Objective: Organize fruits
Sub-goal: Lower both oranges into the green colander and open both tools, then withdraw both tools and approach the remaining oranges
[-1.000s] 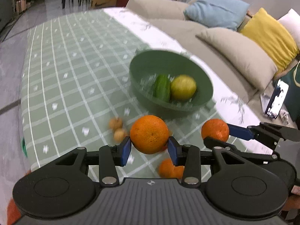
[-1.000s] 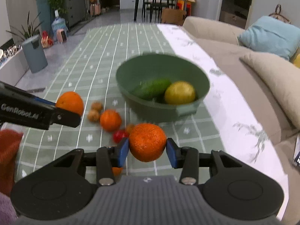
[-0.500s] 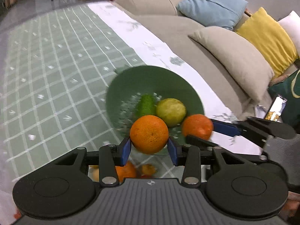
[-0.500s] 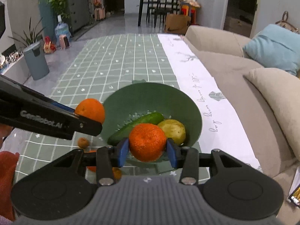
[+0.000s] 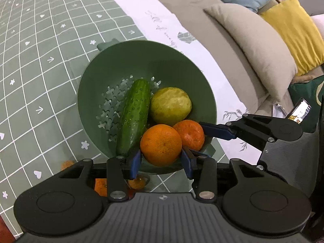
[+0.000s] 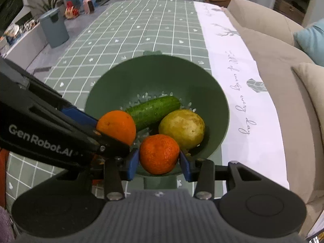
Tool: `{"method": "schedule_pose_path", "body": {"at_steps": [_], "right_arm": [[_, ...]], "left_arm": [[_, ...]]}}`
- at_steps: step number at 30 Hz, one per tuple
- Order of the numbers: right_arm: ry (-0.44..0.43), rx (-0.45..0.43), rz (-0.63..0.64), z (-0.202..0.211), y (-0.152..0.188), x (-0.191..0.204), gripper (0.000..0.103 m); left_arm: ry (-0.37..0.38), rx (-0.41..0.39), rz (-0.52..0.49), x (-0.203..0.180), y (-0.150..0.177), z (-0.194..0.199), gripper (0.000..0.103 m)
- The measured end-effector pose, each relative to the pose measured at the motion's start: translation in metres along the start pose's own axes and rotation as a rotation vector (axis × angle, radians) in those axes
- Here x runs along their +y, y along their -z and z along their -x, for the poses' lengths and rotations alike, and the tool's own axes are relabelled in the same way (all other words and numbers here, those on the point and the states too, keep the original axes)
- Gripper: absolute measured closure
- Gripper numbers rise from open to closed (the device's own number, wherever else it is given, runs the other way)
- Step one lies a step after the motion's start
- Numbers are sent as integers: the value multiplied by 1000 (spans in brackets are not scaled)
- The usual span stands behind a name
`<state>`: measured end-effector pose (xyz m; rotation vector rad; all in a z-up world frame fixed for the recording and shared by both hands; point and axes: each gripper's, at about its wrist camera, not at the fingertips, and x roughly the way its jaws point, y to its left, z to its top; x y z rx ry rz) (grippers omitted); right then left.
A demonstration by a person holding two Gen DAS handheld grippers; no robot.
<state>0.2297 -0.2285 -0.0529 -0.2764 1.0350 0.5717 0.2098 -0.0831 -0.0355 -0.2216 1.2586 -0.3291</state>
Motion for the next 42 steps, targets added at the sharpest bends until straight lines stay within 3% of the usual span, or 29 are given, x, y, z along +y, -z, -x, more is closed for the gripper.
{"method": "schedule_pose_path", "body": {"at_steps": [12,18,20,22,28,34,42], "right_arm": [[13,18,41,-9,-1,4,62],[41,5,38,-3,0,9,61],[56,-1,36,1,0,10,58],[80,-17,35,7,-1,11,48],[123,-59,10,33,-5,8,41],[159,-137,-27,60,0,17,32],[186,-243,-105,87,21,47,29]], "left_arm": [[-30,10,21,1,-2,-5,54],[-38,-11,14,1,1,1,42],[-39,-20,14,1,1,5,38],[-41,-31,14,0,1,11,36],[-15,-97,1,-6,6,37,34],[-58,-196,-76,-15,24,72,34],[-103,-308,-129,-15,55,103,33]]}}
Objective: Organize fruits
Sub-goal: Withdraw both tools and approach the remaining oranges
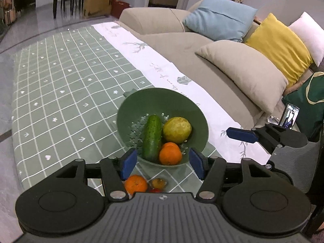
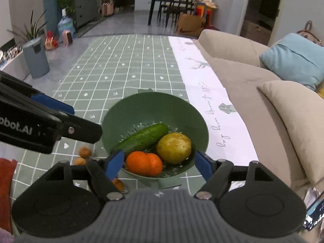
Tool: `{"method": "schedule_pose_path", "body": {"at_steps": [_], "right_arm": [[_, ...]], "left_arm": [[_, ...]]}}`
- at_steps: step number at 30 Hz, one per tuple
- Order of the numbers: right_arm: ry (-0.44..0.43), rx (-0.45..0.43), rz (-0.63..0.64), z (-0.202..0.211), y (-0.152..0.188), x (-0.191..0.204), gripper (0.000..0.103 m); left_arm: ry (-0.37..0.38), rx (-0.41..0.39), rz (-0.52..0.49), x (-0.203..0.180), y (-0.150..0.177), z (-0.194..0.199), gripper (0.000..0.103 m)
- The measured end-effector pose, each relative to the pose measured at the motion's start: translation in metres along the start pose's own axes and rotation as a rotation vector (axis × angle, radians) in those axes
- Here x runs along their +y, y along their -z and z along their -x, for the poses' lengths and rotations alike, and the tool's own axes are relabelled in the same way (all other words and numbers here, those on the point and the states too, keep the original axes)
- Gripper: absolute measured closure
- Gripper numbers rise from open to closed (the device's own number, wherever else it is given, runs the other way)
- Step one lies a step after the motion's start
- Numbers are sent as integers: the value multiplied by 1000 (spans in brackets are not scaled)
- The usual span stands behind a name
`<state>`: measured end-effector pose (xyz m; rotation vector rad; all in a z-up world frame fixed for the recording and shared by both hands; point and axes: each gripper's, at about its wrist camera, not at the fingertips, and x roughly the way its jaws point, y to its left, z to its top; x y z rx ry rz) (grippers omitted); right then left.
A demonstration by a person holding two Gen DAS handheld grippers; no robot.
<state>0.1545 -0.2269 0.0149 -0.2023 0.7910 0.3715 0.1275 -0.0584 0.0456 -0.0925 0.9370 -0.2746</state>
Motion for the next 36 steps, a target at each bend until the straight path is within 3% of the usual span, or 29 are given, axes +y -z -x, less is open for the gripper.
{"method": "schedule_pose_path", "body": {"at_steps": [7,20,24,31,36], "right_arm": [[22,-41,-70,21,25,17,25],[44,53,-138,11,87,37,26],[23,83,-127,6,98,40,33],[-32,114,-91,-8,108,48,53],[-94,130,-79,-14,110,53,61]], "left_arm": [[2,-38,18,11,31,15,33],[-23,61,41,29,95,-8,33],[-6,77,41,31,107,-16,34],[4,120,53,32,123,-35,46],[1,133,46,31,124,-42,52]]}}
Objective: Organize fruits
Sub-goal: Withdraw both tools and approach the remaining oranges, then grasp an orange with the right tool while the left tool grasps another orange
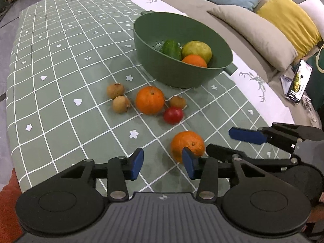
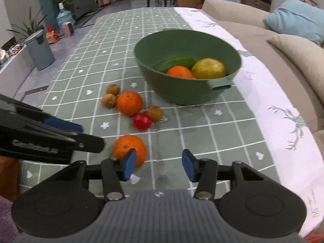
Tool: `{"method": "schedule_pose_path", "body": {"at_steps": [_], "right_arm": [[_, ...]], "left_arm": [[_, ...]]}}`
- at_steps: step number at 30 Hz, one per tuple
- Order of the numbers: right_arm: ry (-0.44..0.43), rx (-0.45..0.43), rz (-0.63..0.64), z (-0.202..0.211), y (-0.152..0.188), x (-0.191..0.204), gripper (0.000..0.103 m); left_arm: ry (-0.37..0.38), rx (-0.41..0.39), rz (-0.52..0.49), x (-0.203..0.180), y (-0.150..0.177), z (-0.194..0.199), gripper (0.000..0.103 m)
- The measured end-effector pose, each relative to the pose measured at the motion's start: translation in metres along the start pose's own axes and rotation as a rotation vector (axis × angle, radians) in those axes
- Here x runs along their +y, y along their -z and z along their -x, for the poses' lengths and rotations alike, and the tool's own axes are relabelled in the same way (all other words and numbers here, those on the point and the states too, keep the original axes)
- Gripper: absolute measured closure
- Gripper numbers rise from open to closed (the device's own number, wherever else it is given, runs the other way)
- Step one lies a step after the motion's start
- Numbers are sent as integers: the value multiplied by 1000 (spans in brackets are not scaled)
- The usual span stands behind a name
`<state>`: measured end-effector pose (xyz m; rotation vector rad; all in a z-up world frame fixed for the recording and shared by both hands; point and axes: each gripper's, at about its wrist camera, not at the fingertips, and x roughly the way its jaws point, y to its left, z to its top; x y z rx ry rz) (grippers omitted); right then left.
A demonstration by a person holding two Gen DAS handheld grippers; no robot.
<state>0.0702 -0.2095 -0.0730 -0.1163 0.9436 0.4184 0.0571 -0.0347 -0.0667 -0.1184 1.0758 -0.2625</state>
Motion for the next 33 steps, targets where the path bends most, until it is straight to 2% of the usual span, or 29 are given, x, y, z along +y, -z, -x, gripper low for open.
{"method": "schedule_pose_path", "body": {"at_steps": [4,15,21,28,33], "right_arm": [[-58,20,9,-7,0,7,61],[-122,44,12,-32,-8,19,56],[-103,62,10,-35,-8,16,59],[13,1,-48,-28,-18,-11,59],[52,-19,-97,-32,-26,-32,59]], "left_arm": [[-18,2,15,4,-1,-2,52],[-59,-10,13,10,-4,-4,52],[-65,-18,-2,10,-7,-6,52],[-115,-54,-139,-2,-21,-14,52],[-143,-75,-246,-10,-32,-23,52]]}}
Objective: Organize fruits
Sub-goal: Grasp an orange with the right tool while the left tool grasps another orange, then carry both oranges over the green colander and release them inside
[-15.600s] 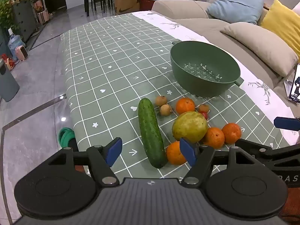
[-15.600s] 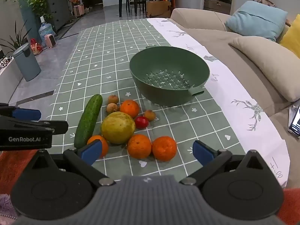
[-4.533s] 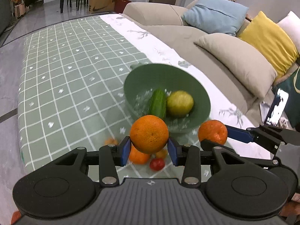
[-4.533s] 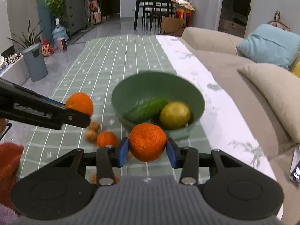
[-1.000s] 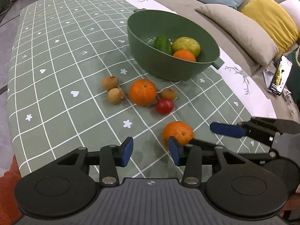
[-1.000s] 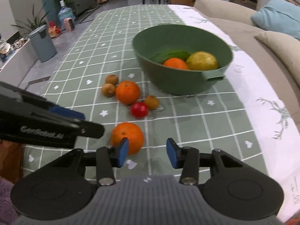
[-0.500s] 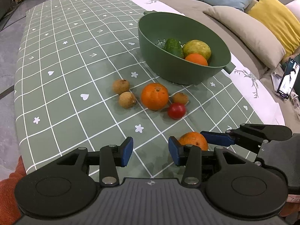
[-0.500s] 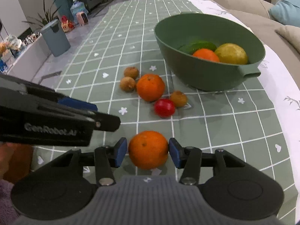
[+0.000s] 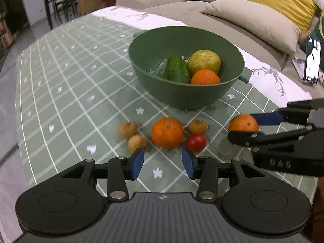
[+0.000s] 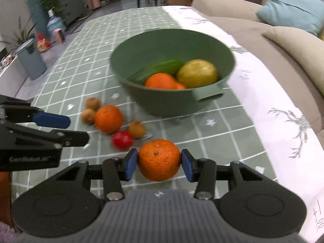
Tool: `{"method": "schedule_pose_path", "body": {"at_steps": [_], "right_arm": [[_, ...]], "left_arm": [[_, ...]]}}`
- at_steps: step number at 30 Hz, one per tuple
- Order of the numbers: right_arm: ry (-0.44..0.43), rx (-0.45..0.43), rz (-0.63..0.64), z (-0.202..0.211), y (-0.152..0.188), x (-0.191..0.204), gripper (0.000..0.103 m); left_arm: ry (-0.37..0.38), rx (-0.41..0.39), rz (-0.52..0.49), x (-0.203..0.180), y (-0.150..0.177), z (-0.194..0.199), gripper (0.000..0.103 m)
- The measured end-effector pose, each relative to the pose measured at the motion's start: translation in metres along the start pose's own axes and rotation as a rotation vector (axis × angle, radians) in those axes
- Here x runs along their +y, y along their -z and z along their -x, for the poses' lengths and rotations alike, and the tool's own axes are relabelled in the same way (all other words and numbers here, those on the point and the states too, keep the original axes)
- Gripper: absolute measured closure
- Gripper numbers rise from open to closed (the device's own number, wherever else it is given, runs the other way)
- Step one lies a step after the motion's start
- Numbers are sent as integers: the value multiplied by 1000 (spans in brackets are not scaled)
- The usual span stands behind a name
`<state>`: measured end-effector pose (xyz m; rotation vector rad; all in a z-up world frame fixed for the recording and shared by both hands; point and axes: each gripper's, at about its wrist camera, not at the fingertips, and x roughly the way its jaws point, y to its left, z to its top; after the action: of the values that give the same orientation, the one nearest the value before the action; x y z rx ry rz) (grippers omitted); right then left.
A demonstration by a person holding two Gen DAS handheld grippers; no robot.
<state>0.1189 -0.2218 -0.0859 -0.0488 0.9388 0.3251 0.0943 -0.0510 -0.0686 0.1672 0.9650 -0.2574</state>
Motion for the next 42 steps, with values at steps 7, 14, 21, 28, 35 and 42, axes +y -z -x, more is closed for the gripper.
{"method": "schedule_pose_path", "body": {"at_steps": [7,14,21,28,35,42], "right_arm": [[0,1,-14,-9,0,-8,59],[-12,12,-28,-12,1,-13,59],[-26,26,-29,-16,3,-15,59],[-30,28,-35,-15,3,-16,58],[-16,48,-36,-12,7,-16,51],[-34,54,-39,-11,11,-16,62]], "left_arm": [[10,6,-63,-1,-12,-15,52],[23,19,-131,-4,-21,-27,52],[65,46,-156,-9,-28,-36,52],[72,66,-142,-8,-31,-40,52],[63,75,-133,-11,-34,-42,57],[37,56,-32,-7,-30,-38,59]]}}
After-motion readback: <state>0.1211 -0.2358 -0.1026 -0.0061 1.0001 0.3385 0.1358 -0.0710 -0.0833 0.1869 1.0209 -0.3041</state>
